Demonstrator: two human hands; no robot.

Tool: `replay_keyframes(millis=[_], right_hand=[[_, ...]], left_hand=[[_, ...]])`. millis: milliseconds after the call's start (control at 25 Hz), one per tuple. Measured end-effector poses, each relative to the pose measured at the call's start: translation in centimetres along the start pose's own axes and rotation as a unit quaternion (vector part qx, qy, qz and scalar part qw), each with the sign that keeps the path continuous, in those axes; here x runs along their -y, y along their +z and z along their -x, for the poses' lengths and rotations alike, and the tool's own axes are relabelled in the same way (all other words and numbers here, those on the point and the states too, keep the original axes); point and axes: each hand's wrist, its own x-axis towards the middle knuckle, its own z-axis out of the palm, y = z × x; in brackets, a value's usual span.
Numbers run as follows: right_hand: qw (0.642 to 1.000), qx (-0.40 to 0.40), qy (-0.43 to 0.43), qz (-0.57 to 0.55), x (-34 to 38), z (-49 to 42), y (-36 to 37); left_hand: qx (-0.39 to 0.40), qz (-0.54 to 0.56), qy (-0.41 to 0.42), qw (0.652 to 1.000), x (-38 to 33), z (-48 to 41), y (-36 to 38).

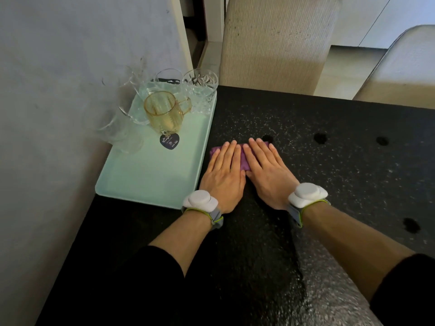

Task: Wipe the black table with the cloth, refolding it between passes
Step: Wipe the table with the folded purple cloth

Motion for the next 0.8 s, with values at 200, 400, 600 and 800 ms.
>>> replay_keyframes(millis=[200, 400, 600, 800], right_hand=[[1.0, -0.009, 0.024, -0.016, 0.6, -0.6, 0.2], [0.999, 0.002, 0.027, -0.034, 3.0, 3.0, 0.0], [0.999, 0.023, 0.004, -0.048, 5.7, 7.7, -0.3], [0.999, 0.035, -0.012, -0.028, 6.8, 10.9, -0.5]], left_hand=[[-0.01, -0.011, 0.012, 1.0, 0.8, -0.7, 0.1], [-0.003, -0.017, 0.028, 0.999, -0.1, 3.4, -0.2], [0.018, -0.019, 0.027, 0.999, -1.2, 9.2, -1.0], [0.036, -0.029, 0.003, 0.999, -2.9, 12.4, -1.3]])
